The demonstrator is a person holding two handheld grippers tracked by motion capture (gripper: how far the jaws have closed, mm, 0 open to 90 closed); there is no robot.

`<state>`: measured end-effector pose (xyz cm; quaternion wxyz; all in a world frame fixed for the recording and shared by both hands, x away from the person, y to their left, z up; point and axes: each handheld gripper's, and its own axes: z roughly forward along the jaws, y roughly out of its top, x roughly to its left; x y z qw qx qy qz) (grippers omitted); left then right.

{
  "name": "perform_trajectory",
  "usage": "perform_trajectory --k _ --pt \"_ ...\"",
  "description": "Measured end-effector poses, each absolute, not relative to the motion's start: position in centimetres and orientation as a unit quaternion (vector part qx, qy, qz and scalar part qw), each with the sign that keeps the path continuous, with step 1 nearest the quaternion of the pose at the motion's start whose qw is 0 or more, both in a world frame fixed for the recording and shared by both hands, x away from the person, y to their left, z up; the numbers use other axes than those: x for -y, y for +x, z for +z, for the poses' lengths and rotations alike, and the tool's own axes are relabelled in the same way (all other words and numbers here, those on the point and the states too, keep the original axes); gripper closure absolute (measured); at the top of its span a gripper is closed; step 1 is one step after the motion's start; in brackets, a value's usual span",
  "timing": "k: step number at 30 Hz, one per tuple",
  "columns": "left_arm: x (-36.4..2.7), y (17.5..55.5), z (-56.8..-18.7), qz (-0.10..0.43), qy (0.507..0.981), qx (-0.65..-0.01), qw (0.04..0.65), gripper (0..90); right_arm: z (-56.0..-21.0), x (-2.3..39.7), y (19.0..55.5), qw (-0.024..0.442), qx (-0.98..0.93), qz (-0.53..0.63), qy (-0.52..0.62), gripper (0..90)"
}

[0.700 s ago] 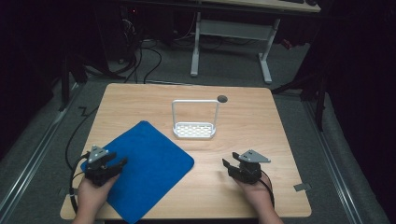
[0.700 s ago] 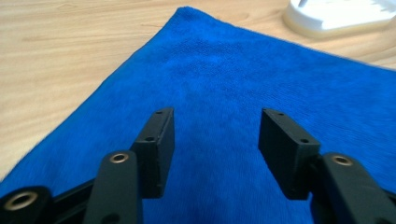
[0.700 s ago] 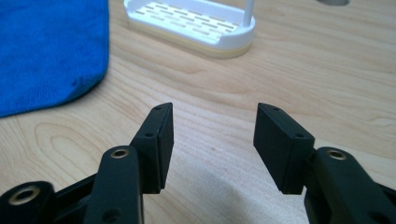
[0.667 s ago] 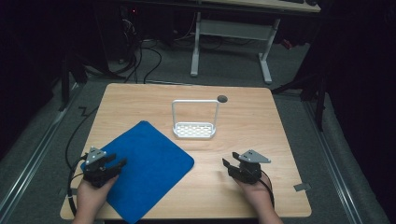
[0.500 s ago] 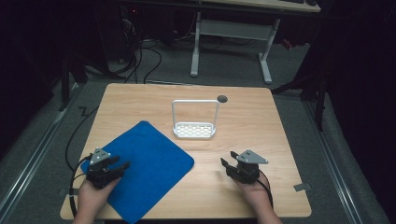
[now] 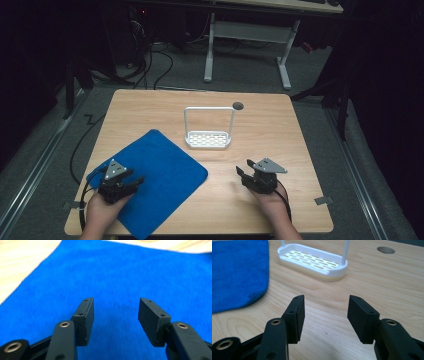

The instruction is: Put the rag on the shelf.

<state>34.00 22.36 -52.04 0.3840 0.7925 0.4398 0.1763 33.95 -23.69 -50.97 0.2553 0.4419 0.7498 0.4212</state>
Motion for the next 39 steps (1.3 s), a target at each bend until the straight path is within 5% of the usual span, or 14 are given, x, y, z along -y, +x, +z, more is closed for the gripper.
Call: perform_trajectory --k 11,22,26,34,39 --pt "-23.0 34.1 -52.6 0.13 0.798 -0.449 0.38 43.9 -51.0 22.1 34.2 0.247 -0.766 0.419 0.421 48.6" --pt "-20.4 32.5 -52.0 0.103 0.832 -0.392 0.379 45.7 -50.8 22.4 34.1 0.243 -0.759 0.43 0.423 47.6" --pt "-19.4 31.7 -52.3 0.081 0.84 -0.378 0.382 52.6 -50.9 22.0 34.0 0.239 -0.765 0.432 0.414 47.7" --pt "-17.6 30.9 -52.6 0.096 0.856 -0.35 0.368 85.7 -50.7 21.2 33.6 0.237 -0.77 0.435 0.402 49.5" --pt "-15.3 30.7 -52.5 0.095 0.865 -0.334 0.363 87.4 -50.6 21.1 33.6 0.238 -0.772 0.433 0.4 49.6"
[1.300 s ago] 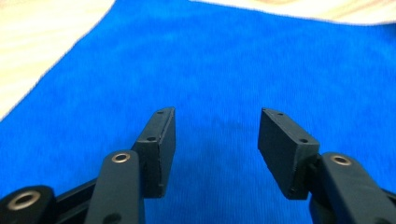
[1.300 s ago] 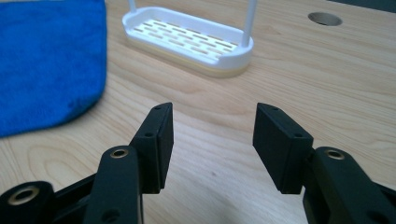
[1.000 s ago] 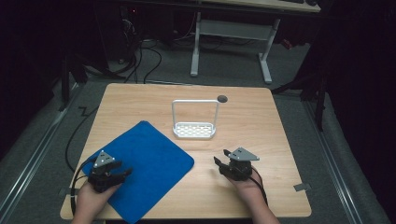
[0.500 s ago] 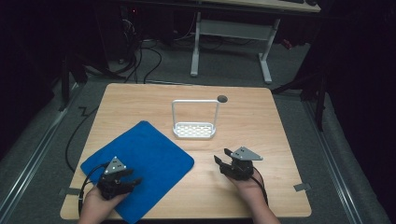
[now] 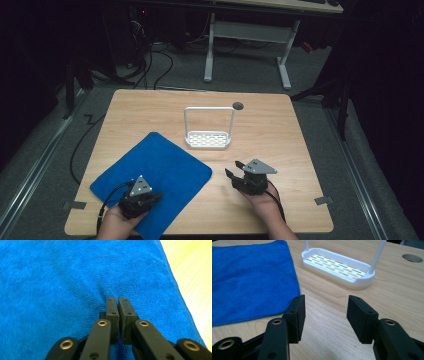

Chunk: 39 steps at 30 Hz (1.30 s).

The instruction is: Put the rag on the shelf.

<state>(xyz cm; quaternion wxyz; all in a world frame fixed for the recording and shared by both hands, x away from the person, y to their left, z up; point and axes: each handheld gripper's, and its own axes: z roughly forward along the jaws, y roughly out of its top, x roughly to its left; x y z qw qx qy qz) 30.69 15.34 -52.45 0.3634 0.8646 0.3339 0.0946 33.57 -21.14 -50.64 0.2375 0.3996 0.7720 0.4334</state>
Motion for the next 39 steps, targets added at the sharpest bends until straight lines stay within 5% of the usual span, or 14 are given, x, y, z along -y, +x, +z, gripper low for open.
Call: perform_trajectory --k 6,11,15,19,28,39 --pt "-10.8 31.3 -52.6 0.062 0.86 -0.33 0.384 85.2 -50.7 21.1 33.1 0.239 -0.775 0.43 0.397 49.5" --pt "-9.0 31.3 -51.7 0.063 0.85 -0.321 0.412 68.6 -50.9 20.7 32.4 0.234 -0.783 0.428 0.387 49.5" --pt "-13.3 32.2 -50.4 0.126 0.829 -0.35 0.418 56.9 -51.2 19.8 32.1 0.216 -0.794 0.428 0.374 54.4" --pt "-18.2 33.2 -50.9 0.175 0.814 -0.402 0.38 59.0 -51.7 17.9 31.9 0.188 -0.816 0.416 0.353 66.5" --pt "-23.3 34.4 -51.7 0.169 0.787 -0.464 0.369 54.5 -52.5 14.7 32.8 0.155 -0.842 0.398 0.329 70.2" --pt "-24.2 34.7 -52.4 0.129 0.78 -0.483 0.377 49.5 -53.0 13.8 33.3 0.151 -0.86 0.365 0.322 71.0"
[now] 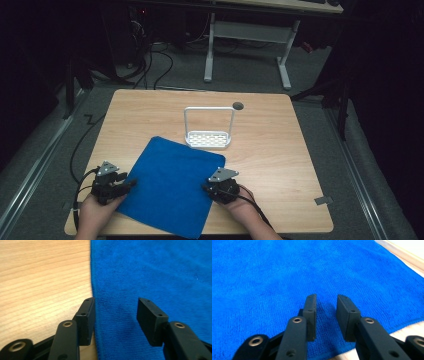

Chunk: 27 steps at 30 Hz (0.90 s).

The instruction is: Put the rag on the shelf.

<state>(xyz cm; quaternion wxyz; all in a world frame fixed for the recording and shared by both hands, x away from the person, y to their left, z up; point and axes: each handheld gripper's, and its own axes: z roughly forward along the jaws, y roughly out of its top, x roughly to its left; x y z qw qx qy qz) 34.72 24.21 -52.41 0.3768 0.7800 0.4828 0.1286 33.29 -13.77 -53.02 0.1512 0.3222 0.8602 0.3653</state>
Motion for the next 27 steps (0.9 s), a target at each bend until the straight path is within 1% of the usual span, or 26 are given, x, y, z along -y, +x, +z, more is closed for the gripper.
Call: perform_trajectory --k 4,10,12,15,20,22,27 --pt "-23.9 34.8 -52.3 0.124 0.778 -0.483 0.382 48.8 -52.9 15.2 32.8 0.154 -0.859 0.358 0.332 71.0" --pt "-23.2 35.4 -52.6 0.096 0.777 -0.477 0.4 49.7 -52.8 18.0 33.2 0.168 -0.845 0.352 0.365 69.8" --pt "-23.0 35.5 -52.8 0.085 0.777 -0.476 0.402 49.8 -52.8 18.2 33.3 0.167 -0.844 0.353 0.367 69.6" --pt "-22.6 35.6 -52.8 0.083 0.779 -0.469 0.408 50.0 -52.9 18.7 33.4 0.169 -0.841 0.354 0.372 68.7" --pt "-22.1 35.8 -52.5 0.096 0.765 -0.463 0.438 52.5 -53.0 19.4 33.2 0.178 -0.836 0.357 0.376 67.2" --pt "-21.8 35.9 -52.4 0.103 0.769 -0.455 0.437 53.0 -53.0 19.8 33.2 0.183 -0.834 0.357 0.379 66.7" --pt "-20.5 35.9 -52.6 0.086 0.785 -0.438 0.43 54.6 -53.0 21.0 33.2 0.188 -0.825 0.356 0.396 65.8"
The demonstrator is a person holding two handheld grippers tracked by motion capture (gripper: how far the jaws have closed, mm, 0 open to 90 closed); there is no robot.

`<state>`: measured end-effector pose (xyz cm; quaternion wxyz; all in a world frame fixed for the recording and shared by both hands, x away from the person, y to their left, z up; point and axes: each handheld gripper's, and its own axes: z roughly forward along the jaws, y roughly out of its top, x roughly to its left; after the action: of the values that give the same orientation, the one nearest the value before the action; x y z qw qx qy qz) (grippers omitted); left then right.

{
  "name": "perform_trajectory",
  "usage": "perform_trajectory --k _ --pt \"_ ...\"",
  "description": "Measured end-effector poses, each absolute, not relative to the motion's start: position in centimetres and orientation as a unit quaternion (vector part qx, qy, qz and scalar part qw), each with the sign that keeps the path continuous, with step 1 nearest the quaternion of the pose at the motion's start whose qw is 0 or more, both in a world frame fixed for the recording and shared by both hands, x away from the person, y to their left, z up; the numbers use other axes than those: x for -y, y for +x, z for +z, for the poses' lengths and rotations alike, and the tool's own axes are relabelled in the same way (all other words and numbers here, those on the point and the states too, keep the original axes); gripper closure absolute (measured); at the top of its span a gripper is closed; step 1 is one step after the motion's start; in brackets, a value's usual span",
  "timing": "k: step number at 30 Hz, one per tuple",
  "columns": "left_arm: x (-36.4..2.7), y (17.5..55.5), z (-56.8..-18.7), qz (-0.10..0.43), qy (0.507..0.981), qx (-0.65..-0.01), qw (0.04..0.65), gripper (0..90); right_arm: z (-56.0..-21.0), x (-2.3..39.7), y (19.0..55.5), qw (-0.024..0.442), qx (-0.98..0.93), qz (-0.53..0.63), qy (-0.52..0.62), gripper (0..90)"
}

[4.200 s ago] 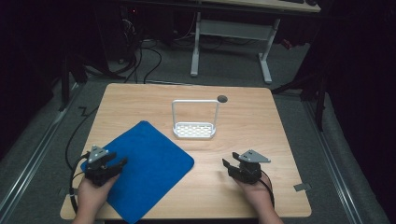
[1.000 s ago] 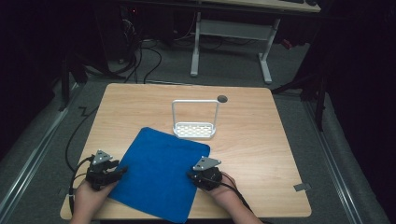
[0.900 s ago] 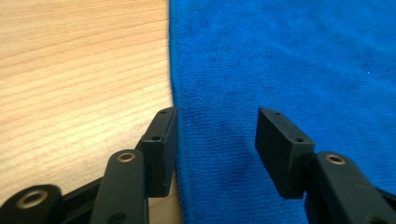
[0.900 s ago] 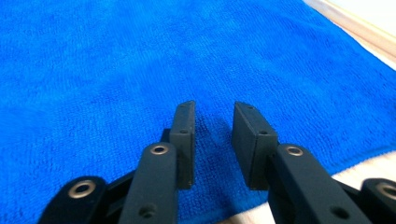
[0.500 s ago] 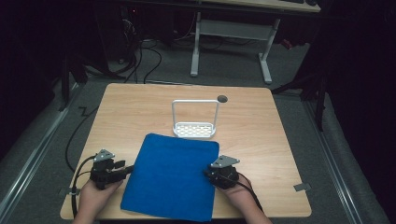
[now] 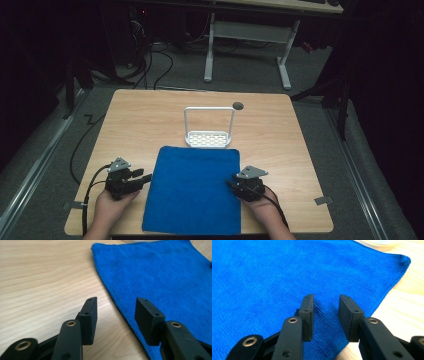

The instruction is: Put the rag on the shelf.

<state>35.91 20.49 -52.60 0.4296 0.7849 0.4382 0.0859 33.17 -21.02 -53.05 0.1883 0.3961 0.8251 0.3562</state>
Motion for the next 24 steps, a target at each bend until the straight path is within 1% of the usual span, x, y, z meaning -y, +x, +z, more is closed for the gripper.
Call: perform_trajectory --k 5,9,14,22,24 --pt "-18.0 35.1 -53.0 0.065 0.821 -0.392 0.409 58.8 -52.8 21.7 33.1 0.186 -0.821 0.358 0.403 63.2" --pt "-16.4 34.2 -52.9 0.096 0.844 -0.357 0.388 59.2 -52.2 21.6 32.8 0.193 -0.82 0.365 0.397 64.4" --pt "-15.8 33.3 -52.8 0.098 0.854 -0.339 0.382 58.0 -52.8 21.9 32.6 0.192 -0.826 0.344 0.403 66.0" --pt "-13.3 31.3 -52.7 0.068 0.873 -0.292 0.384 56.7 -52.8 25.0 31.8 0.19 -0.815 0.344 0.426 65.9" --pt "-12.8 30.9 -52.6 0.076 0.88 -0.279 0.377 55.4 -52.8 25.6 31.4 0.193 -0.812 0.344 0.429 65.8"
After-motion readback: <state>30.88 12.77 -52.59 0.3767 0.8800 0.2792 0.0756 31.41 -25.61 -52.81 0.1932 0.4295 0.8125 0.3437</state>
